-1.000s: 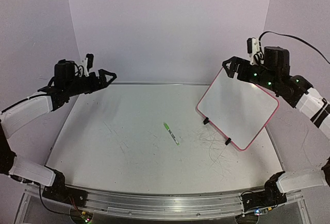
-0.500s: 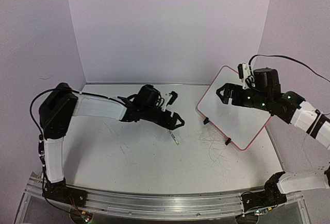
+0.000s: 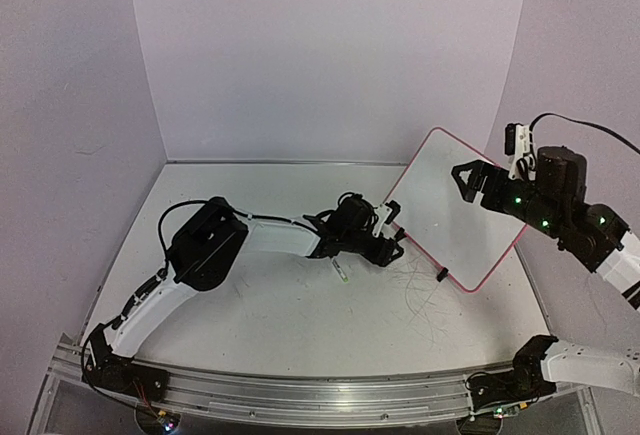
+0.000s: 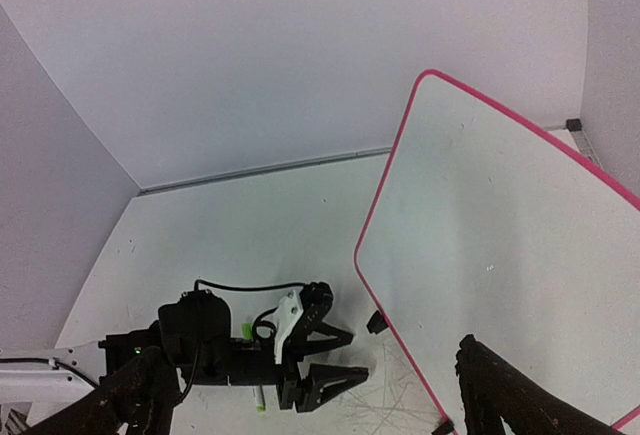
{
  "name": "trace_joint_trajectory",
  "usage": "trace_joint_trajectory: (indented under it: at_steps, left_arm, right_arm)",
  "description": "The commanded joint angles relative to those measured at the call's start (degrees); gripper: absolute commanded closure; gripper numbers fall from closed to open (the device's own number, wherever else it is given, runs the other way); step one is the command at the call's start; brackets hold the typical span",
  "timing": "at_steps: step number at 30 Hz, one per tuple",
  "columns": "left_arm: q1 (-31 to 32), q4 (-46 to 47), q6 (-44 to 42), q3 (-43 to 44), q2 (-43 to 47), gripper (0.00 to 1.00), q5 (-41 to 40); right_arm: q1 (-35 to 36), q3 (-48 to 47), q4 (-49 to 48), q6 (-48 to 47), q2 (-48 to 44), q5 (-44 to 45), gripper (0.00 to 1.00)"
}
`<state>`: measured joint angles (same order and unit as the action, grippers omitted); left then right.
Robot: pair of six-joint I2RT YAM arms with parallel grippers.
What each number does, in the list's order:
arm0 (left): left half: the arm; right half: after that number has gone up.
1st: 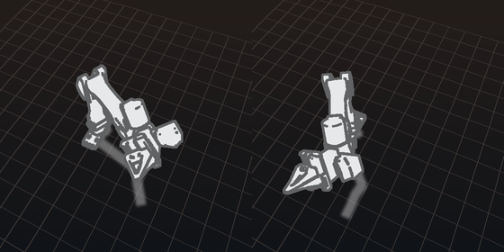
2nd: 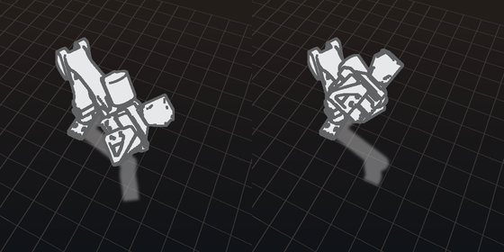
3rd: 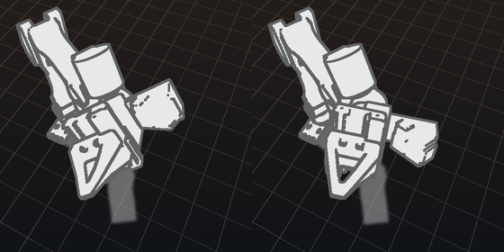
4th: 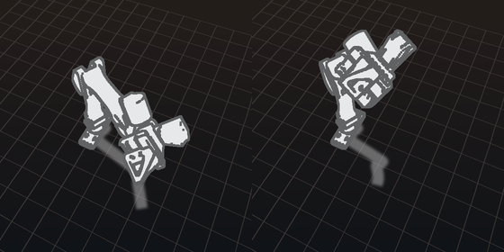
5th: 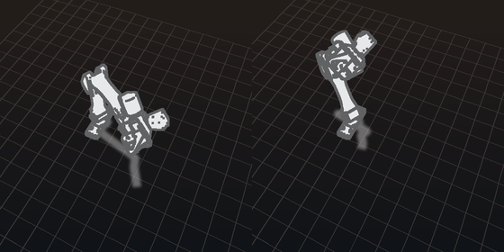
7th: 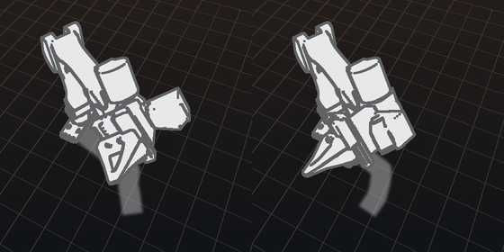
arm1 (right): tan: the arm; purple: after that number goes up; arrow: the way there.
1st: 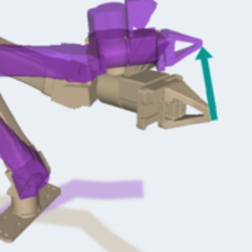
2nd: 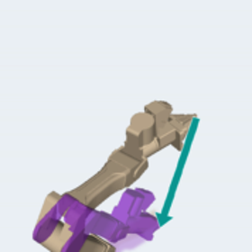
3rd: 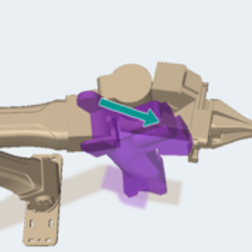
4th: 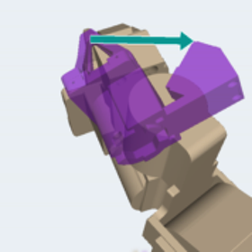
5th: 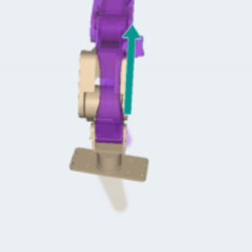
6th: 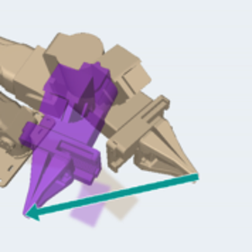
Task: Write a sentence on the whiteboard
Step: Move the whiteboard to the center of the board.
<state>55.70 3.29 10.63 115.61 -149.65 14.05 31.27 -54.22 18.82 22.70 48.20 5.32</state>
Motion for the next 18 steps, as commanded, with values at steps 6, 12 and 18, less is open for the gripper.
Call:
trace_joint_trajectory:
  at_steps: [6,12,18]
  left_arm:
    - [-0.3,0.7,-1.9,12.6,-8.7,0.41,-8.0]
    - [0.0,2.2,-0.7,16.2,-11.0,0.51,-5.4]
    - [0.7,4.2,-1.4,16.4,-11.7,0.77,-8.5]
  right_arm:
    - [0.1,1.4,1.1,1.4,-5.1,2.3,0.02]
    - [0.1,1.3,1.6,0.5,-6.3,3.3,0.02]
    - [0.1,1.0,1.9,1.0,-6.3,2.4,0.02]
